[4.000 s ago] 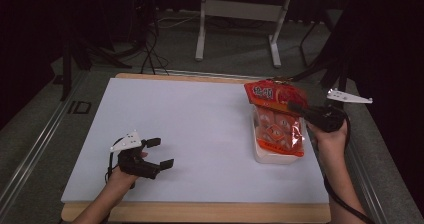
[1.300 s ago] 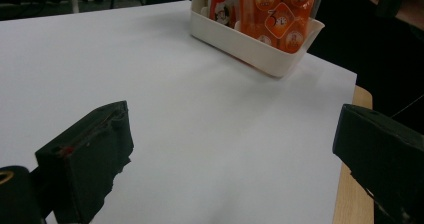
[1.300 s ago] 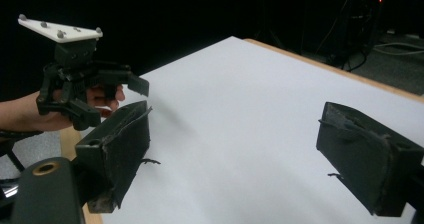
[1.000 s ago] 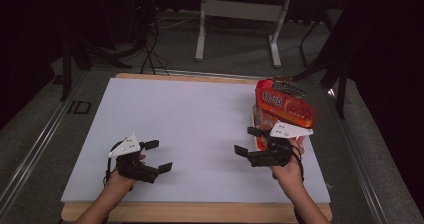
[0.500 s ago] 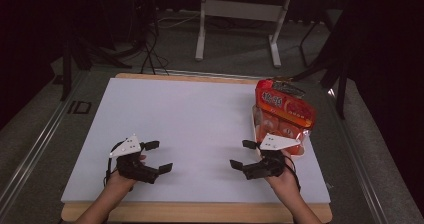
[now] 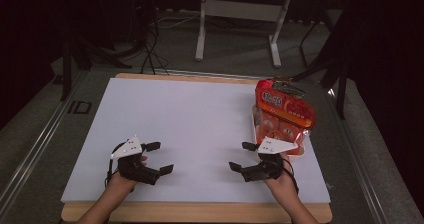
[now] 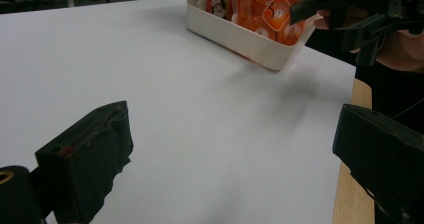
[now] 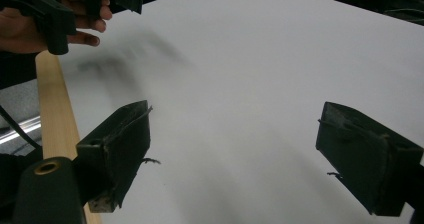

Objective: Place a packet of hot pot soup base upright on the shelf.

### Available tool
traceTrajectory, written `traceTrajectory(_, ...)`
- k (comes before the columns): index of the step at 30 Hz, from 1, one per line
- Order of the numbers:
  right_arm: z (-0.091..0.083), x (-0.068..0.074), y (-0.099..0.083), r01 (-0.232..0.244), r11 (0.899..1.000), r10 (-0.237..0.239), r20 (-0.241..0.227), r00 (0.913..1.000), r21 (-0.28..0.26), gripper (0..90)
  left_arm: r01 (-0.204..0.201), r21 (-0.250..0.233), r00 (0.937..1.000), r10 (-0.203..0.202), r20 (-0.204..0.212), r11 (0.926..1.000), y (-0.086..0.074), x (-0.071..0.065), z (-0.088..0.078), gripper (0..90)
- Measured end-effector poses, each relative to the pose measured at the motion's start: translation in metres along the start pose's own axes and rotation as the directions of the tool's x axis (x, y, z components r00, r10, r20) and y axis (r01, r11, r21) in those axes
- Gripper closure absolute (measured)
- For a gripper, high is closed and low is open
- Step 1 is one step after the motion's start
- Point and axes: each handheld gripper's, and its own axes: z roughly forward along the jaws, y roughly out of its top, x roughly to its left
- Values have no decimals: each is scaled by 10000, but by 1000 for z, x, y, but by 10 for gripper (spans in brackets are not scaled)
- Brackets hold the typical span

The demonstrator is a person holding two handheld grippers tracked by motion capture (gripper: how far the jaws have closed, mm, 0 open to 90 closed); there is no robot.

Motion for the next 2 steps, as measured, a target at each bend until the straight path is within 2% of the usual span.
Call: traceTrajectory(2,0,0,-1,-21,10000,21,-68,10000,-2,139,2,11,10000,-2,-19,10000,0,0,0,25)
